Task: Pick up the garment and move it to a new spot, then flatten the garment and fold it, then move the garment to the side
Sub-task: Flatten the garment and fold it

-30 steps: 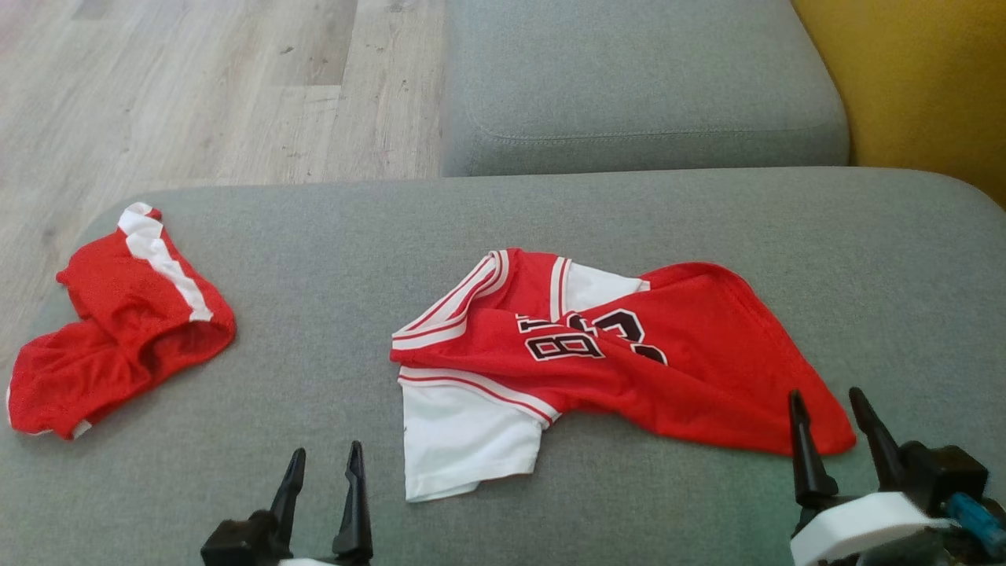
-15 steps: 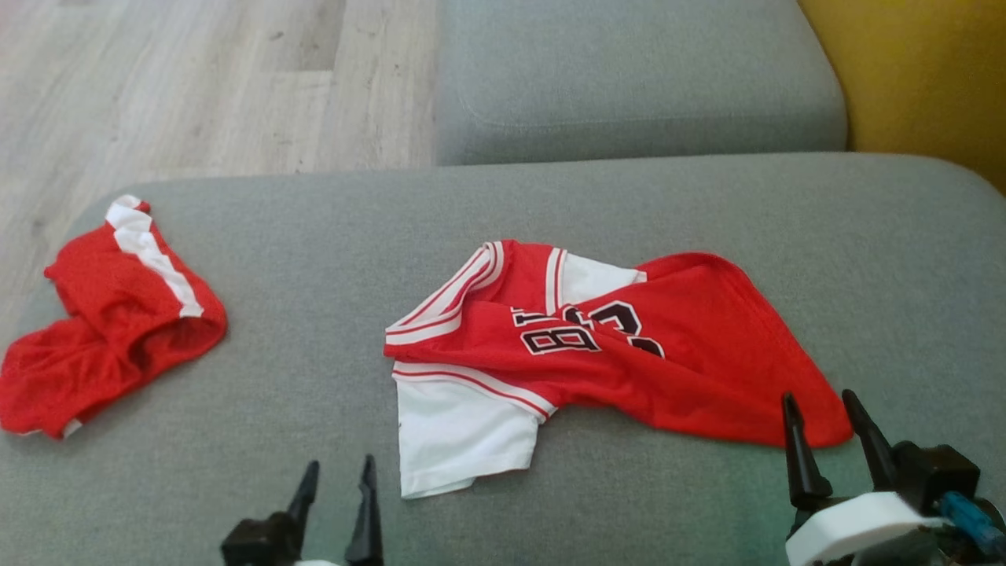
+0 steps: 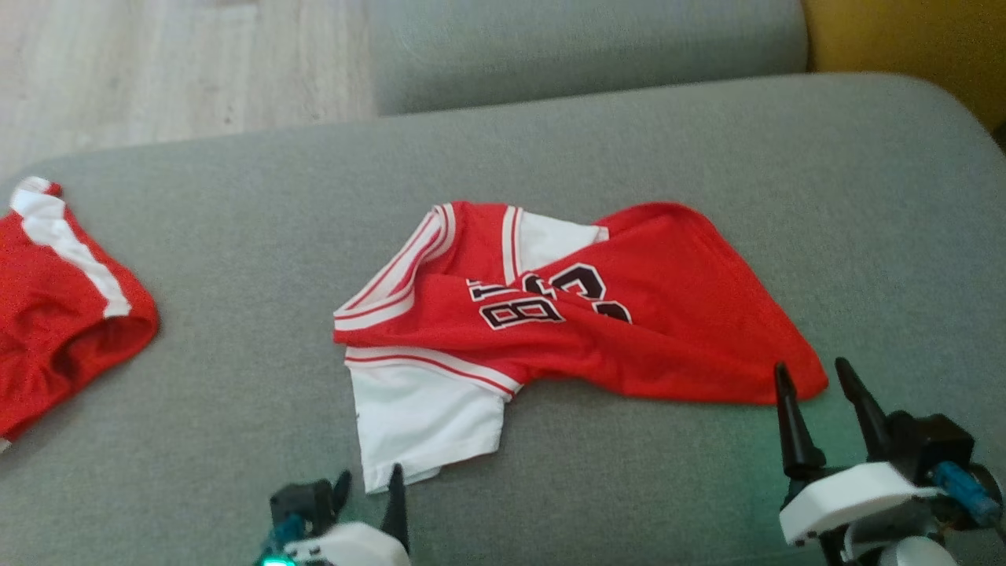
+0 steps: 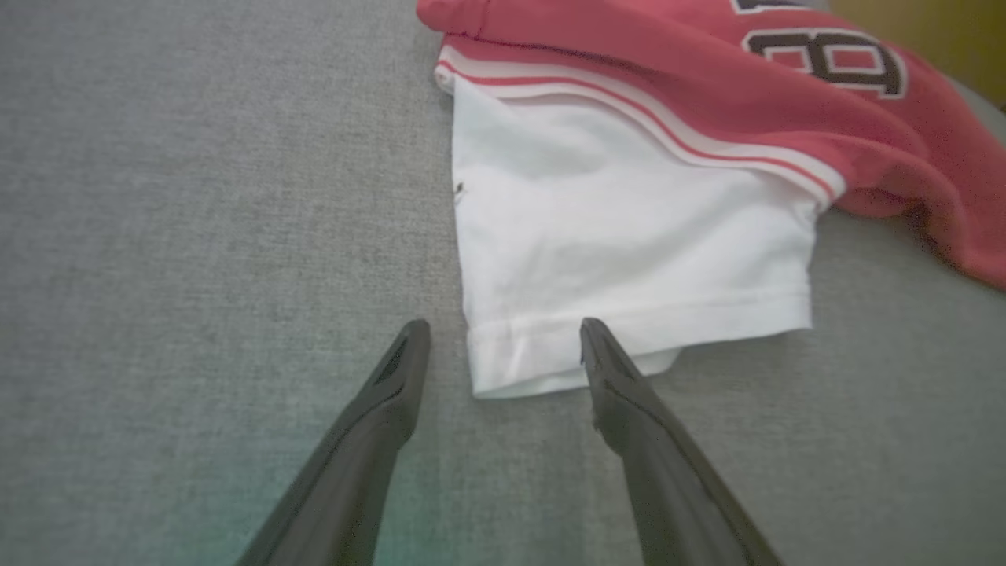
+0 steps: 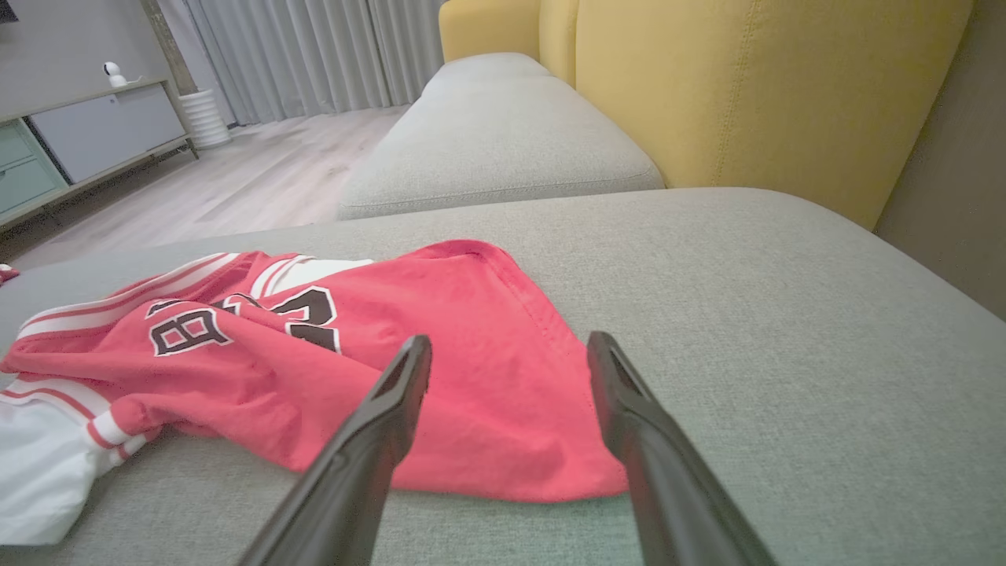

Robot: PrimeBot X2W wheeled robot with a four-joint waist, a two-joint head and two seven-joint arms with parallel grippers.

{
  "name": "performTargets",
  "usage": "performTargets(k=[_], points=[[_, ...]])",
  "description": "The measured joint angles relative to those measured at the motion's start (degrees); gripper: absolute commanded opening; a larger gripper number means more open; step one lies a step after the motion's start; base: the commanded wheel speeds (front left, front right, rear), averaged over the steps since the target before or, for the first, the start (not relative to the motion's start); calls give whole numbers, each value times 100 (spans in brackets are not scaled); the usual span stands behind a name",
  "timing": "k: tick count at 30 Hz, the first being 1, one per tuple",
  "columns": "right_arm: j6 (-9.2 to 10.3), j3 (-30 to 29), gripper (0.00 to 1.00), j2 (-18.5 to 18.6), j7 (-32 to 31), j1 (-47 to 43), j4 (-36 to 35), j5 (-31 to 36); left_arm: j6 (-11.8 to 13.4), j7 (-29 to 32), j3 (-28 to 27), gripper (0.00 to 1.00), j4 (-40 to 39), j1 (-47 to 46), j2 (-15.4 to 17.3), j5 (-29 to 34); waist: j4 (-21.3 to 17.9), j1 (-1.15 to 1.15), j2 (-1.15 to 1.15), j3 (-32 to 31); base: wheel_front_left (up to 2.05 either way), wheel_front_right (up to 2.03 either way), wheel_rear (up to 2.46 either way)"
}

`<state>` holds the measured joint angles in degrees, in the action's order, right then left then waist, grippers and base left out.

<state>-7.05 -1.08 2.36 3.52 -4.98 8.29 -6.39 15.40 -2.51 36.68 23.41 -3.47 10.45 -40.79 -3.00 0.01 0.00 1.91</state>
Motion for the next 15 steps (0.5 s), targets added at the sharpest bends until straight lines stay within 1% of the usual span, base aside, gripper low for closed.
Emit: performTargets(k=[2,5,6,7,8,9,10,11,15], points=[[0,-47,100,0,1,65,-7,44,99,-1,-51,100,155,-144,-11,0,-83,0,0,109,0,0,0],[0,-166,100,0,2,112,-2,43,114,24,-62,100,277,-338,-35,0,-178,0,0,254,0,0,0],[0,-242,100,0,2,112,19,54,105,51,-51,85,296,-387,-46,1,-200,0,0,297,0,0,0],[0,-330,100,0,0,115,57,90,96,57,-24,59,318,-436,-54,1,-216,0,0,335,0,0,0],[0,-414,100,0,-14,130,114,113,70,59,-18,36,335,-480,-54,2,-225,0,0,369,0,0,0],[0,-503,100,0,-73,169,192,156,66,70,-5,21,344,-517,-54,14,-228,-1,0,398,0,0,0],[0,-587,100,0,-124,238,278,205,53,100,22,3,348,-558,-59,35,-224,-1,0,423,0,0,0],[-1,-673,100,0,-185,330,368,258,29,103,33,0,343,-582,-79,53,-211,-1,0,441,0,0,0],[0,-953,100,-1,-439,770,839,457,-3,65,49,0,246,-593,-98,107,-99,-1,0,495,0,0,0]])
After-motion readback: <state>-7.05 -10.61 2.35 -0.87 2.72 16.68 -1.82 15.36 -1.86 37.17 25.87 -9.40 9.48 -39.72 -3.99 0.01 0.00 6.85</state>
